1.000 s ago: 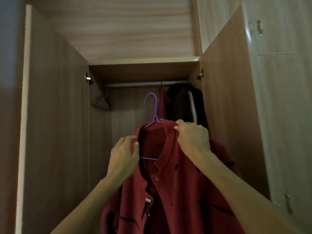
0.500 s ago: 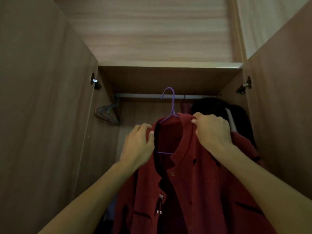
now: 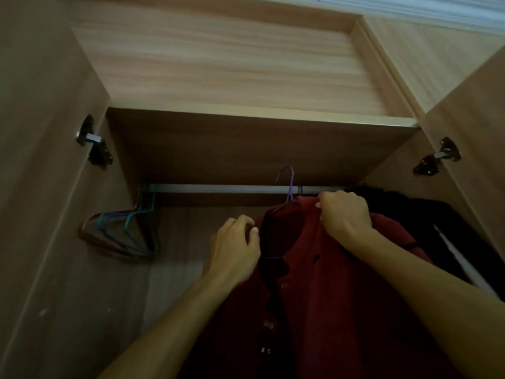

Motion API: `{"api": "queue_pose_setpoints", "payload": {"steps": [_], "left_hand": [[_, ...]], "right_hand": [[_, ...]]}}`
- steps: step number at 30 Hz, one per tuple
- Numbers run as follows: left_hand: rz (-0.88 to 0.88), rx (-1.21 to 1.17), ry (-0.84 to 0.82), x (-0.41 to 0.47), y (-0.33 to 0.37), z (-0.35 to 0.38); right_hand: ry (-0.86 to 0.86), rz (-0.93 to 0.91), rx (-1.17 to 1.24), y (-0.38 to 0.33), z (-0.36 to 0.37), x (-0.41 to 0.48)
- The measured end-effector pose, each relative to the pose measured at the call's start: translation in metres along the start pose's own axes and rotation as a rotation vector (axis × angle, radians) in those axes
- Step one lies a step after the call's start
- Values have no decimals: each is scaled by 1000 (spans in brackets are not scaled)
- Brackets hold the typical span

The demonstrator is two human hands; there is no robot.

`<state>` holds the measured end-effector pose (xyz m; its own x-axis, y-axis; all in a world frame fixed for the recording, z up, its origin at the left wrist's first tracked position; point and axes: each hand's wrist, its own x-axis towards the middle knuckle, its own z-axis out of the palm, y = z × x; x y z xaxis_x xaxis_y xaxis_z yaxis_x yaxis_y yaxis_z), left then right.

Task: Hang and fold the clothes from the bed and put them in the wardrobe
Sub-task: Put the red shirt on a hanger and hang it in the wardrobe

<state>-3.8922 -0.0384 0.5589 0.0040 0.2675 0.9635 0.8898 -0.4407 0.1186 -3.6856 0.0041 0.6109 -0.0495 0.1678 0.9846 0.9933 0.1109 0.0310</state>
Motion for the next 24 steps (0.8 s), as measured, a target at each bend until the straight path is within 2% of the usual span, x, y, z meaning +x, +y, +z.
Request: {"api": "queue_pose_setpoints", "payload": {"steps": [10,13,19,24], "left_hand": [[209,78,57,50,-44,74],[211,53,118,65,-57,94],[163,-41,70,86,-72,141],[182,-126,68,102,-63,166]], "right_hand": [[-31,40,-106,-21,95,67],[-4,38,-146,-17,115,77],[34,29,-207,-8,144,93],[-6,29,-308,-10,164,100]]}}
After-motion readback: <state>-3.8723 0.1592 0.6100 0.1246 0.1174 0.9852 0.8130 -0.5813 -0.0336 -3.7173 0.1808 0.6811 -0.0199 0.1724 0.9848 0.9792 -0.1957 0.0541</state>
